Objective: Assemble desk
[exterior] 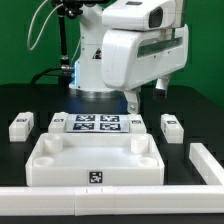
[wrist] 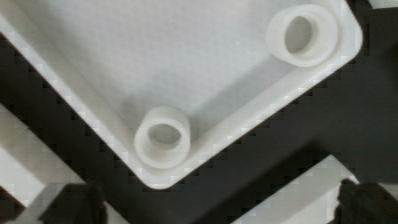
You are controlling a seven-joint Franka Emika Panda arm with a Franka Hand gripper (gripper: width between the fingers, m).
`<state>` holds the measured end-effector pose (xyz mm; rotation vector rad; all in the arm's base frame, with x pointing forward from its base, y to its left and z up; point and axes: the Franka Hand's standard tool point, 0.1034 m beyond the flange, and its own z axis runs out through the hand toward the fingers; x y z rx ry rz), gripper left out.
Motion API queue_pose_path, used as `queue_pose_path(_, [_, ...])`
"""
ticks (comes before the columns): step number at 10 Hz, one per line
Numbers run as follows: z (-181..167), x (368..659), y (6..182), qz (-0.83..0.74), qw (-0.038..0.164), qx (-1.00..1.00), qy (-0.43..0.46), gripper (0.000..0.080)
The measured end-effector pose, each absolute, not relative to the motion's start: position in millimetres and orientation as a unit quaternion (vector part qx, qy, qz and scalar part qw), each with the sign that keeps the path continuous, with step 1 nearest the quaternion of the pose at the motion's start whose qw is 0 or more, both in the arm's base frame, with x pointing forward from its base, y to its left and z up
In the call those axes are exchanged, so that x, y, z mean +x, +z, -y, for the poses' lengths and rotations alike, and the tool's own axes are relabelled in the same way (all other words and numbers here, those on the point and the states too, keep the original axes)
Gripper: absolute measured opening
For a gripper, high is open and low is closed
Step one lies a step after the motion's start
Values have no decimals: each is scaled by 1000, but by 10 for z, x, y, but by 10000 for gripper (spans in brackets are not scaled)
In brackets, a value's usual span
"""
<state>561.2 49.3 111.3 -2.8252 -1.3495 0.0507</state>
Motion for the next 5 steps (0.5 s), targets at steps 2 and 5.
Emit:
queue_pose_path(2, [-493, 5612, 1112, 431, 5, -902, 16, 650])
queue_pose_path(5, [-493, 5611, 1110, 431, 5, -902, 16, 650])
